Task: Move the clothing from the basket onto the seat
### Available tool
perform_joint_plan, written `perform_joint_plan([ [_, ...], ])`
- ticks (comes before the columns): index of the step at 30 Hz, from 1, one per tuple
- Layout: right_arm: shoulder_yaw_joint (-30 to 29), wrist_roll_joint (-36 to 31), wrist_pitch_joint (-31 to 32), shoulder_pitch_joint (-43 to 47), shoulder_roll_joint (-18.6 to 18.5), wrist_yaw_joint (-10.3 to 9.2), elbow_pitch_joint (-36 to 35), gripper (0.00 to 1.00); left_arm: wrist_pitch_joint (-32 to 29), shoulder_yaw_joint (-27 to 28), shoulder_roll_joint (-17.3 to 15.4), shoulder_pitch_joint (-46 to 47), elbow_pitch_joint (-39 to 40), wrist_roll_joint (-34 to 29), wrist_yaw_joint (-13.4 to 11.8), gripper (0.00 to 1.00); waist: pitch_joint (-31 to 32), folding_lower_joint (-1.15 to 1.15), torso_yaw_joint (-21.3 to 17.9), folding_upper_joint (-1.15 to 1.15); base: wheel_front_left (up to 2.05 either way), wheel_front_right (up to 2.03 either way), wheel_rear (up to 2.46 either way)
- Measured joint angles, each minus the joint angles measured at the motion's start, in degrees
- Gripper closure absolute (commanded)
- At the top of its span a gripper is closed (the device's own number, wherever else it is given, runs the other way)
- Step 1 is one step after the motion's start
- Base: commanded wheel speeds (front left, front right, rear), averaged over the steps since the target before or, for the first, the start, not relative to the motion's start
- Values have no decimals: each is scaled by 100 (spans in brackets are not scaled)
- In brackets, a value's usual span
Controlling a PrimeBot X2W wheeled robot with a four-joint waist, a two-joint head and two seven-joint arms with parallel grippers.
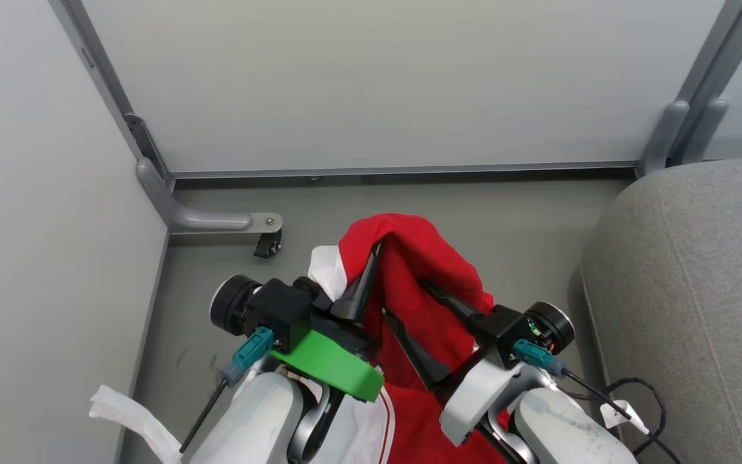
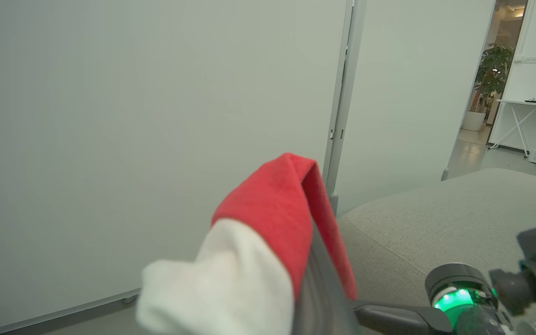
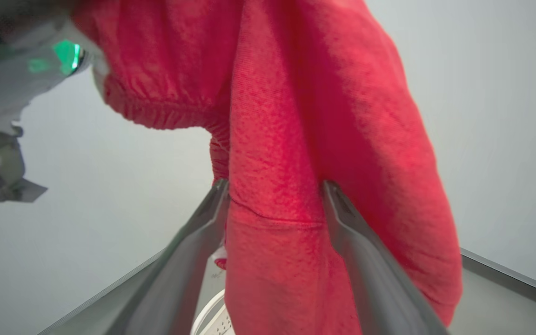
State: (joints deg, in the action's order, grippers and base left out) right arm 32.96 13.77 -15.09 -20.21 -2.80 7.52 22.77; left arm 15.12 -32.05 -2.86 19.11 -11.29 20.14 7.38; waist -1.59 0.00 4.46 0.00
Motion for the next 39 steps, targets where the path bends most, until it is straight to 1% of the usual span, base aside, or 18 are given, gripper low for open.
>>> perform_joint_plan([
  [6, 29, -18, 0, -104, 3, 0, 271, 0, 0, -265, -2, 74, 20, 118, 0, 100, -71, 0, 236, 0, 0, 0, 0],
  [11, -115, -67, 0, -275, 2, 0, 476, 0, 1, -505, -3, 189, 85, 185, 0, 100, -175, 0, 394, 0, 0, 0, 0],
  [17, -122, -91, 0, -458, 1, 0, 900, 0, 0, -749, -2, 293, 171, 325, 0, 100, -317, 0, 612, 0, 0, 0, 0],
  [18, -125, -86, 0, -469, 1, 0, 955, 27, 0, -776, -3, 308, 178, 358, 0, 100, -333, 0, 644, 0, 0, 0, 0],
  [19, -126, -62, -1, -484, 1, 0, 1020, 63, 0, -798, -3, 335, 183, 365, 0, 100, -352, 0, 682, 0, 0, 0, 0],
  [20, -124, -57, 0, -500, 1, 0, 1096, 87, 0, -813, -2, 358, 188, 389, 0, 100, -369, 0, 718, 0, 0, 0, 0],
  [21, -124, -43, -1, -503, 2, 0, 1137, 100, 0, -815, -2, 370, 188, 400, 0, 100, -382, 0, 746, 0, 0, 0, 0],
  [26, -81, 105, 0, -504, 2, 0, 1325, 100, 0, -787, -3, 382, 178, 408, -8, 100, -423, 0, 843, 0, 0, 0, 0],
  [35, -138, 146, 0, -499, 2, 0, 1294, 100, 0, -676, -3, 381, 162, 398, -32, 100, -438, 0, 717, 0, 0, 0, 0],
  [36, -155, 160, 0, -495, 1, 0, 1272, 100, 0, -662, -2, 378, 159, 397, -33, 62, -443, 0, 692, 0, 0, 0, 0],
  [37, -179, 169, 0, -486, 2, 0, 1234, 100, 1, -653, -2, 374, 125, 401, -33, 0, -446, 0, 665, 0, 0, 0, 0],
  [39, -231, 179, 0, -433, 1, 0, 1105, 100, 1, -590, -2, 339, 100, 402, -35, 0, -448, 0, 598, 0, 0, 0, 0],
])
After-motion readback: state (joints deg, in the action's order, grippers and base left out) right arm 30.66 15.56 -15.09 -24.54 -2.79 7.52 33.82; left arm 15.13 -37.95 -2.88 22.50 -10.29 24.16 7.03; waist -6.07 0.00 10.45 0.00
